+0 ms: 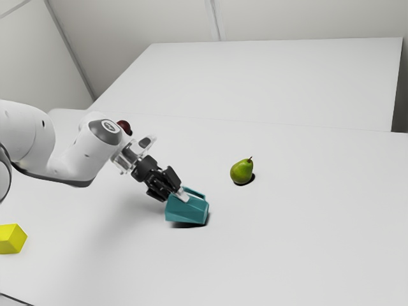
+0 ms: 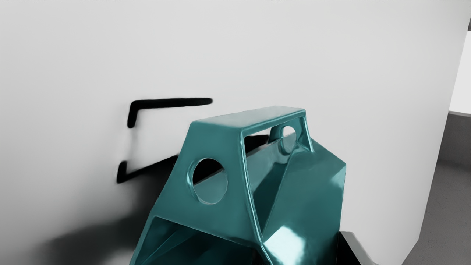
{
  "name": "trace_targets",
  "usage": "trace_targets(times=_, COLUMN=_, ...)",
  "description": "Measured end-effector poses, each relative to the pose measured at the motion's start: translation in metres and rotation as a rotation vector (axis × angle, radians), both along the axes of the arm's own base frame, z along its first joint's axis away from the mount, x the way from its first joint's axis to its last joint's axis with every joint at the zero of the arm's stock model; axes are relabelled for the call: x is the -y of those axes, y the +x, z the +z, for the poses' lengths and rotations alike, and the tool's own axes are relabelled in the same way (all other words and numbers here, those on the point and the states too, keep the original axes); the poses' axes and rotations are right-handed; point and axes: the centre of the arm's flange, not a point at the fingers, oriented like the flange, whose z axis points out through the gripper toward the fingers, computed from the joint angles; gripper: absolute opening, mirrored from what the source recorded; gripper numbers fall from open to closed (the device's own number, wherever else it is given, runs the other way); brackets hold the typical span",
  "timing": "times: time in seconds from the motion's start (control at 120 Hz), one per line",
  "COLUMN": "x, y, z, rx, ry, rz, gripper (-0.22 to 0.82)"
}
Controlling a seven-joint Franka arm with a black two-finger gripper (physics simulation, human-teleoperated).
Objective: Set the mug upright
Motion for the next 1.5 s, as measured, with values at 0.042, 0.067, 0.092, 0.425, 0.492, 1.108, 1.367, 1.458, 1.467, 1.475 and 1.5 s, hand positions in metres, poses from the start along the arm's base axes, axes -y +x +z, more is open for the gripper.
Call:
trace_targets(times=0.042, x=0.000, y=0.000, z=0.001, rx=0.003, ry=0.000, rz=0.001, gripper=0.02)
trace_targets(times=0.067, x=0.000, y=0.000, z=0.002, rx=0.006, ry=-0.001, rz=0.001, gripper=0.01)
trace_targets(times=0.092, x=0.000, y=0.001, z=0.004, rx=0.010, ry=-0.002, rz=0.002, gripper=-0.01)
trace_targets(times=0.425, x=0.011, y=0.003, z=0.017, rx=0.040, ry=-0.029, rz=0.004, gripper=-0.14)
trace_targets(times=0.492, x=0.011, y=0.003, z=0.023, rx=0.051, ry=-0.025, rz=0.002, gripper=-0.15)
trace_targets(times=1.108, x=0.015, y=0.010, z=0.089, rx=0.270, ry=0.424, rz=-0.254, gripper=-0.17)
trace_targets(times=1.367, x=0.007, y=0.007, z=0.092, rx=0.279, ry=0.603, rz=-0.344, gripper=-0.17)
trace_targets(times=1.458, x=0.003, y=0.008, z=0.092, rx=0.277, ry=0.649, rz=-0.368, gripper=-0.17)
trace_targets(times=1.467, x=0.002, y=0.008, z=0.092, rx=0.277, ry=0.652, rz=-0.369, gripper=-0.17)
trace_targets(times=1.475, x=0.002, y=0.008, z=0.092, rx=0.276, ry=0.656, rz=-0.371, gripper=-0.17)
trace_targets(times=1.5, x=0.001, y=0.008, z=0.091, rx=0.276, ry=0.667, rz=-0.377, gripper=-0.17)
